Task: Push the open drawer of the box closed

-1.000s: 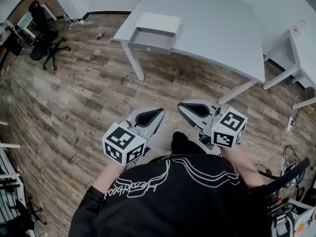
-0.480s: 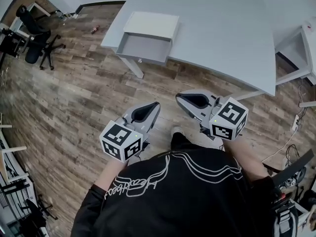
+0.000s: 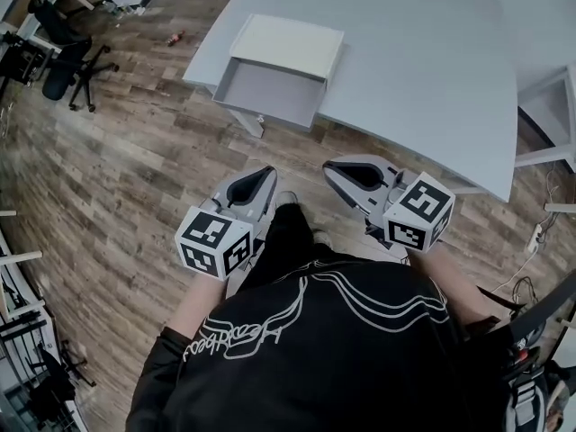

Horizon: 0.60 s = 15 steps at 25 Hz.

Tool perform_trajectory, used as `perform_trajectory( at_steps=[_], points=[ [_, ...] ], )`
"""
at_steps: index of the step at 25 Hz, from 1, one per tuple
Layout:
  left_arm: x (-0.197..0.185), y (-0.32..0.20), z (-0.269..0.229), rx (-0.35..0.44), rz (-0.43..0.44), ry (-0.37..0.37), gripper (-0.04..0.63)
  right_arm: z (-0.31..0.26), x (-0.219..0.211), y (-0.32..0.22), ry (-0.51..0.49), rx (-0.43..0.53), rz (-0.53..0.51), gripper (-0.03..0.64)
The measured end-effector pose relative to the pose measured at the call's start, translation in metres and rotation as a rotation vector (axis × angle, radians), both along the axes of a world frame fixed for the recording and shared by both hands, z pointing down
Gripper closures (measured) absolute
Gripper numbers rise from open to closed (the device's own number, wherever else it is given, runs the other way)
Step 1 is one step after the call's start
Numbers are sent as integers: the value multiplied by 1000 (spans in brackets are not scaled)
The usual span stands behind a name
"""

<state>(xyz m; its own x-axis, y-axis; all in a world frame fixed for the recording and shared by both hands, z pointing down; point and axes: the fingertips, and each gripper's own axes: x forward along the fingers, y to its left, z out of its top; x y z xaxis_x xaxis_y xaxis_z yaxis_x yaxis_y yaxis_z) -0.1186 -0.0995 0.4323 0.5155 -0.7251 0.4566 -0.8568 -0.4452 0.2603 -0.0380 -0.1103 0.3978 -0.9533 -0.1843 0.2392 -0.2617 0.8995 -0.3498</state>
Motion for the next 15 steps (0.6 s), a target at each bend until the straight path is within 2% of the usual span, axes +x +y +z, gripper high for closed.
perform_trajectory(
  at_steps=[3, 5, 10, 15],
  points=[
    [-22, -20, 10, 1, -24, -7, 586, 5, -13, -18, 20, 2, 4, 607],
    [-34, -34, 22, -14, -27, -16, 538, 8, -17, -29, 33, -1, 16, 607],
    [-56, -70, 59, -77, -49, -65, 503, 17, -19, -60, 47, -51, 65, 607],
    [-65, -93, 104, -142, -30, -106, 469, 30, -25, -85, 38, -74, 96, 607]
  ],
)
